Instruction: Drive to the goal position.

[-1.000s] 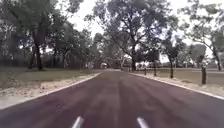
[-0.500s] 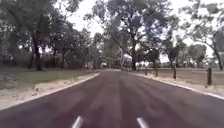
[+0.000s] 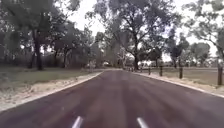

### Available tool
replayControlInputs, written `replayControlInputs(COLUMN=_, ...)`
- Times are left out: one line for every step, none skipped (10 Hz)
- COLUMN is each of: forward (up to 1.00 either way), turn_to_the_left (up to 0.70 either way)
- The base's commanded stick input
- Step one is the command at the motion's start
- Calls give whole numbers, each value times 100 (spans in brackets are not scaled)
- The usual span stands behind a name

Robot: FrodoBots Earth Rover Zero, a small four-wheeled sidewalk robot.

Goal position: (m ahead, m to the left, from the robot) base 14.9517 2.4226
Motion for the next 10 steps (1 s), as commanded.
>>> replayControlInputs(forward=60, turn_to_the_left=15)
replayControlInputs(forward=60, turn_to_the_left=15)
replayControlInputs(forward=60, turn_to_the_left=15)
replayControlInputs(forward=60, turn_to_the_left=15)
replayControlInputs(forward=60, turn_to_the_left=15)
replayControlInputs(forward=60, turn_to_the_left=15)
replayControlInputs(forward=60, turn_to_the_left=0)
replayControlInputs(forward=60, turn_to_the_left=0)
replayControlInputs(forward=60, turn_to_the_left=0)
replayControlInputs(forward=60, turn_to_the_left=0)
